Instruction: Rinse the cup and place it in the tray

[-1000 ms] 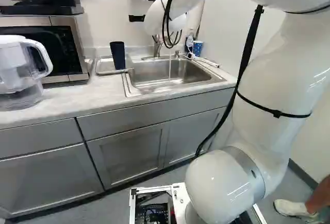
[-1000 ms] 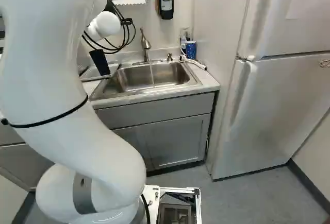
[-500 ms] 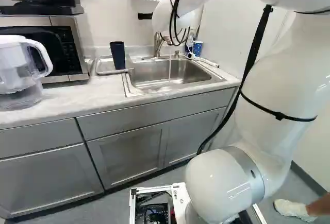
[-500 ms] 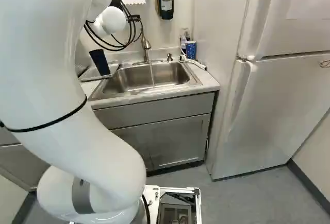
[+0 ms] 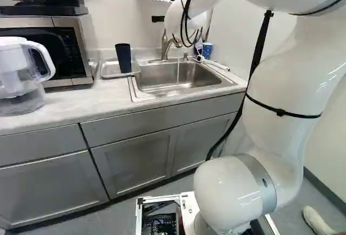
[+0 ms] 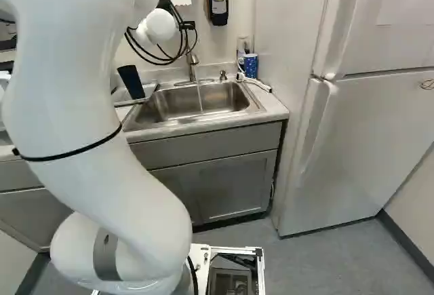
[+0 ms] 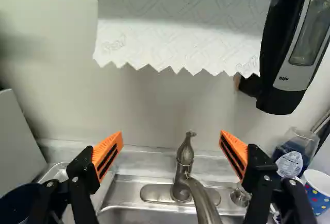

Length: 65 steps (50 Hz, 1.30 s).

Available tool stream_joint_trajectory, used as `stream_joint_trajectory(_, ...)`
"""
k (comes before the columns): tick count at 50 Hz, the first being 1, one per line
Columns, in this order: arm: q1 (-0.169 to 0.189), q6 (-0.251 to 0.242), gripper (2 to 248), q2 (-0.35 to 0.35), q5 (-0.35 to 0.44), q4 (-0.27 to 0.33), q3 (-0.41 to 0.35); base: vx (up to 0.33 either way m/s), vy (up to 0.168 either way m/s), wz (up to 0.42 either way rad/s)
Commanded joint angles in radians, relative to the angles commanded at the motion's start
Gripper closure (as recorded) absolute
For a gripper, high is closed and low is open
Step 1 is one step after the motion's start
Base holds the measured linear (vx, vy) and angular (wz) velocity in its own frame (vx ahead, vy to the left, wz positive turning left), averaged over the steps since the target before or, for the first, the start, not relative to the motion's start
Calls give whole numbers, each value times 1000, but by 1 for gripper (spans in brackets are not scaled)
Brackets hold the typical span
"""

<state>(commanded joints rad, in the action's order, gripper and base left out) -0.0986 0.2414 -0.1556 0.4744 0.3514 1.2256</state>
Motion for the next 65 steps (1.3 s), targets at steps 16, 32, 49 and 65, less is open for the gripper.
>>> stream_joint_trajectory(16, 26, 0, 3, -61, 0, -29, 67, 0, 0, 0)
stream_joint_trajectory(32, 58, 0, 3, -119, 0, -67, 131, 0, 0, 0)
stream_joint_trajectory(49, 76, 0, 3, -203, -1, -70, 227, 0, 0, 0)
stream_joint_trajectory(65, 82, 0, 3, -273, -17, -70, 311, 0, 0, 0)
